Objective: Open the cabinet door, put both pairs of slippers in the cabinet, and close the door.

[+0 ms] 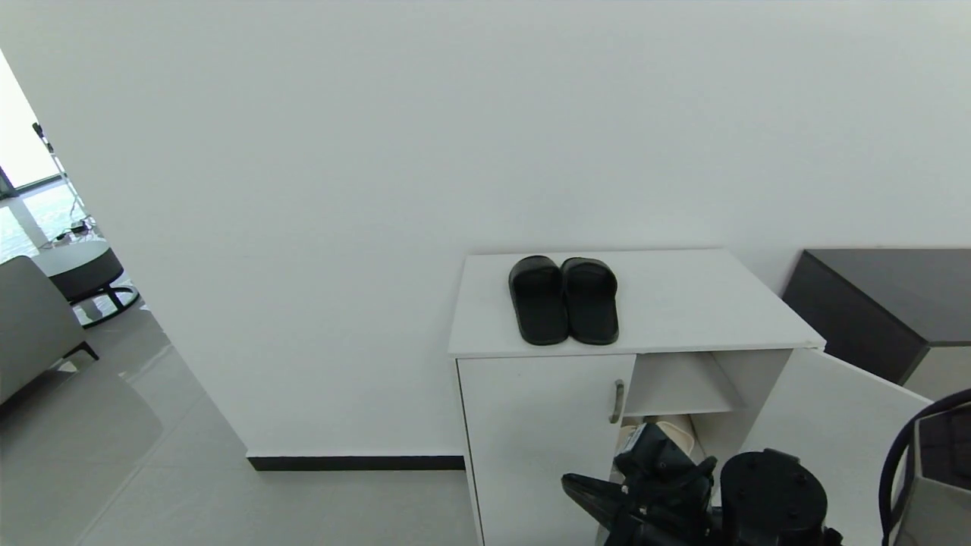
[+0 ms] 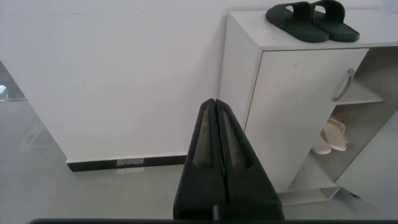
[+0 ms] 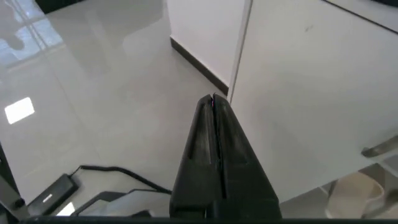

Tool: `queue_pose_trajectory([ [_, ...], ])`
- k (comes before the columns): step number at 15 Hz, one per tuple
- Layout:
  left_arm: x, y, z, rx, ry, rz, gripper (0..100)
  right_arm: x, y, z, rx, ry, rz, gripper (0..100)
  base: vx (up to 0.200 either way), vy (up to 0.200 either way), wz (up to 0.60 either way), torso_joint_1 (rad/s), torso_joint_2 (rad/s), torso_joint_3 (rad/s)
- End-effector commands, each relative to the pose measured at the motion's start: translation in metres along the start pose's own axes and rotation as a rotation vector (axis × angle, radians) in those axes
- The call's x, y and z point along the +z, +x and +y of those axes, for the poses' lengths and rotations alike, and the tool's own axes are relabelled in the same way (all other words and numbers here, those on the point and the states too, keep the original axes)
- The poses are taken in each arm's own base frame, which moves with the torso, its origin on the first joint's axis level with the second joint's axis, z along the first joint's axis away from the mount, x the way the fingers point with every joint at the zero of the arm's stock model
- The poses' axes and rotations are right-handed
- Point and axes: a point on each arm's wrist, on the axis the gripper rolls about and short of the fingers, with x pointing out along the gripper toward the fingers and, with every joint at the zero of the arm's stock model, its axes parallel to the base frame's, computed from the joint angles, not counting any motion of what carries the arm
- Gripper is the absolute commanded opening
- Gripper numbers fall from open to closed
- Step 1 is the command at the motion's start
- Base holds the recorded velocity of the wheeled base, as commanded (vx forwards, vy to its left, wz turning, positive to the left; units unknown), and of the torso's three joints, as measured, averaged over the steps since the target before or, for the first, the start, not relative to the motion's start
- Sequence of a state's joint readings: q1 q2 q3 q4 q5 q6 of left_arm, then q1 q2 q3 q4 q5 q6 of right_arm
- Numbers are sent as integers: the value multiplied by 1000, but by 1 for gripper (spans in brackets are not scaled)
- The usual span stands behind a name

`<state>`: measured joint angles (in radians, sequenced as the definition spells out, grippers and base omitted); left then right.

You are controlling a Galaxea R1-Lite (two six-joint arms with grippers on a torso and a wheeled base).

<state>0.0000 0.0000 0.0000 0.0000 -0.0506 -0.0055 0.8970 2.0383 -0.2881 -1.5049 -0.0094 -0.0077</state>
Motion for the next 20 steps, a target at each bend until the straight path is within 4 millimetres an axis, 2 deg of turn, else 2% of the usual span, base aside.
queue_pose_trajectory([
  [1,0,0,0,0,-1,2,0,51,16,3,-223,95,19,0,0,0,0,0,0,0],
  [2,0,0,0,0,-1,2,0,74,17,9,-247,200,12,0,0,0,0,0,0,0],
  [3,0,0,0,0,-1,2,0,82,15,10,-255,229,19,0,0,0,0,0,0,0],
  [4,0,0,0,0,1,2,0,95,16,10,-338,223,41,100,0,0,0,0,0,0],
  [7,0,0,0,0,1,2,0,102,26,8,-502,211,26,100,0,0,0,0,0,0],
  [9,0,0,0,0,1,2,0,95,42,5,-667,192,23,100,0,0,0,0,0,0],
  [12,0,0,0,0,4,2,0,83,53,0,-698,183,49,100,0,0,0,0,0,0],
  [14,0,0,0,3,-2,2,0,80,59,-12,-729,197,36,100,0,0,0,0,0,0],
  [20,0,0,0,6,-4,1,0,73,68,-16,-744,200,36,100,200,0,0,4,3,0],
])
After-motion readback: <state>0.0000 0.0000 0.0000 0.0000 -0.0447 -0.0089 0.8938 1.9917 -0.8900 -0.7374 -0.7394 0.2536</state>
